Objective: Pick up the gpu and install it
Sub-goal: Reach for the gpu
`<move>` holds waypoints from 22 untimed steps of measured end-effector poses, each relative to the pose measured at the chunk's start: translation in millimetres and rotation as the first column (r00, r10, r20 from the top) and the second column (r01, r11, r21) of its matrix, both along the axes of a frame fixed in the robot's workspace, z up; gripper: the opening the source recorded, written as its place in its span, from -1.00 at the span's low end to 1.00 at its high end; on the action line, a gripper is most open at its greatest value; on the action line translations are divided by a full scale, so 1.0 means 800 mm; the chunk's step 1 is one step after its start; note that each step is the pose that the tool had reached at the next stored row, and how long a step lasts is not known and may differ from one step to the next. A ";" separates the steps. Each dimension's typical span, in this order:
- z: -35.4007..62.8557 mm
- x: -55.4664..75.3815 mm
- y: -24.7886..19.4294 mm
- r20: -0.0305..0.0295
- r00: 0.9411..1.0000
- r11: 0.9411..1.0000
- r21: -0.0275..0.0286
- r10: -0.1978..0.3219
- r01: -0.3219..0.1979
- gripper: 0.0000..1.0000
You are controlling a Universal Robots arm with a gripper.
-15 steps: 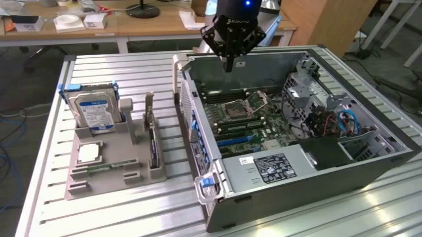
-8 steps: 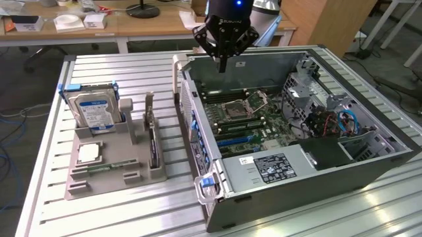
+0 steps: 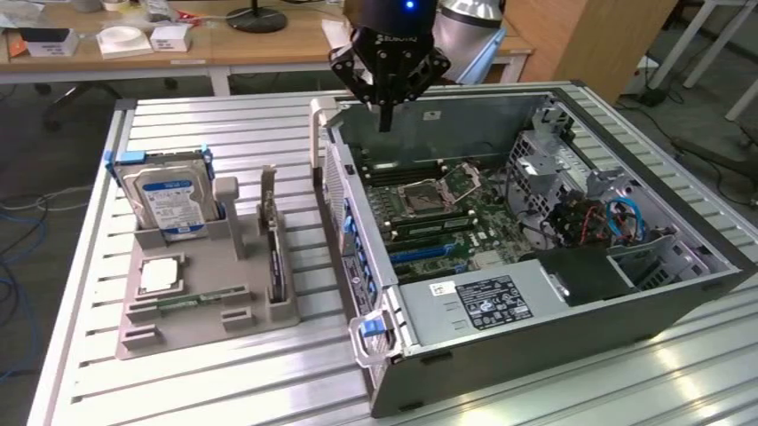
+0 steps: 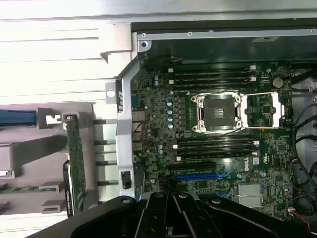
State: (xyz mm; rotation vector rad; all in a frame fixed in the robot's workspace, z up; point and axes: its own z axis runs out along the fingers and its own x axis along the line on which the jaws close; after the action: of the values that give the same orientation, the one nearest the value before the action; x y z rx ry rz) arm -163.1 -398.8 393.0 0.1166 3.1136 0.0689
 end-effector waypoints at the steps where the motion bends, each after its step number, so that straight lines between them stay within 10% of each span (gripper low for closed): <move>1: 0.000 -0.003 0.0000 0.000 1.000 1.000 0.000 0.000 0.000 -0.80; 22: -0.001 -0.065 0.0000 0.000 1.000 1.000 0.000 0.000 0.000 -0.80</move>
State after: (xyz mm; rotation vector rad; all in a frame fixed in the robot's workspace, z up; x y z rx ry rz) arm -215.3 -398.8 392.4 0.1167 3.1138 0.0689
